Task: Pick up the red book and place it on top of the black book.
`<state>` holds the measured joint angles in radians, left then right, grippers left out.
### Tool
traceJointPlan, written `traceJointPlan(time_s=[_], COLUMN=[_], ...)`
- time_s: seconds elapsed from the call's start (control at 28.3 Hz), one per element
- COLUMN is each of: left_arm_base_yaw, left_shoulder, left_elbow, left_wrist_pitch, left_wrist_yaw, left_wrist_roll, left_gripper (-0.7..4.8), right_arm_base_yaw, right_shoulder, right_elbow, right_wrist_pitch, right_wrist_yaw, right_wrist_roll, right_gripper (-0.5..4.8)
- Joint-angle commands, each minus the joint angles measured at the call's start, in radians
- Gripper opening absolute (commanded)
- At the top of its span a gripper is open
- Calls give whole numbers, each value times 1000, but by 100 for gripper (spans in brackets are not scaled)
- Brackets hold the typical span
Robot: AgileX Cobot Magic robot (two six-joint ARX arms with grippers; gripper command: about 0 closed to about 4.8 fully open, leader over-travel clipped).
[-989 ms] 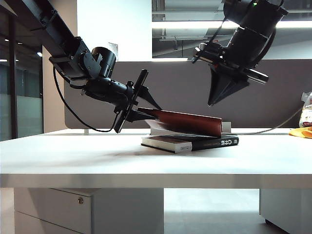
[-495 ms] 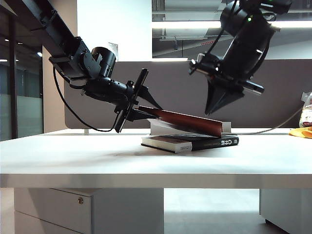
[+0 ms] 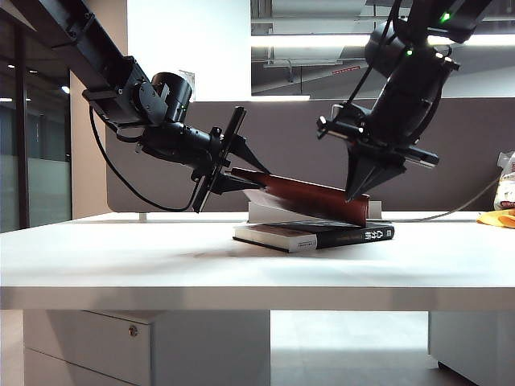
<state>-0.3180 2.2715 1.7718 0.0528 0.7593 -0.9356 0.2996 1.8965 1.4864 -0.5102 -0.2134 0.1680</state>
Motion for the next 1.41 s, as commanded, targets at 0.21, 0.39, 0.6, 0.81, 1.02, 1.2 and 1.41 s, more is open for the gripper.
traceJointPlan(time_s=[0.21, 0.39, 0.6, 0.81, 1.02, 1.2, 1.41], left_arm_base_yaw=[-2, -2, -2, -2, -2, -2, -2], left_shoulder=[-11, -11, -11, -11, -11, -11, -11], left_elbow=[9, 9, 9, 9, 9, 9, 9], left_wrist_pitch=[31, 31, 31, 31, 31, 30, 31], left_wrist_yaw=[30, 40, 61, 83, 92, 96, 131], left_wrist_roll=[9, 9, 9, 9, 13, 13, 12], left_gripper=[120, 120, 120, 120, 120, 120, 129], right_arm_base_yaw=[2, -3, -17, -32, -46, -46, -48], right_shoulder=[45, 70, 93, 100, 100, 100, 101], right_elbow=[67, 82, 82, 82, 89, 108, 131], right_wrist_pitch=[3, -1, -5, 14, 33, 35, 29], right_wrist_yaw=[6, 14, 38, 43, 59, 58, 56], right_wrist_roll=[8, 8, 11, 13, 15, 15, 21], right_gripper=[-6, -6, -6, -6, -6, -6, -6])
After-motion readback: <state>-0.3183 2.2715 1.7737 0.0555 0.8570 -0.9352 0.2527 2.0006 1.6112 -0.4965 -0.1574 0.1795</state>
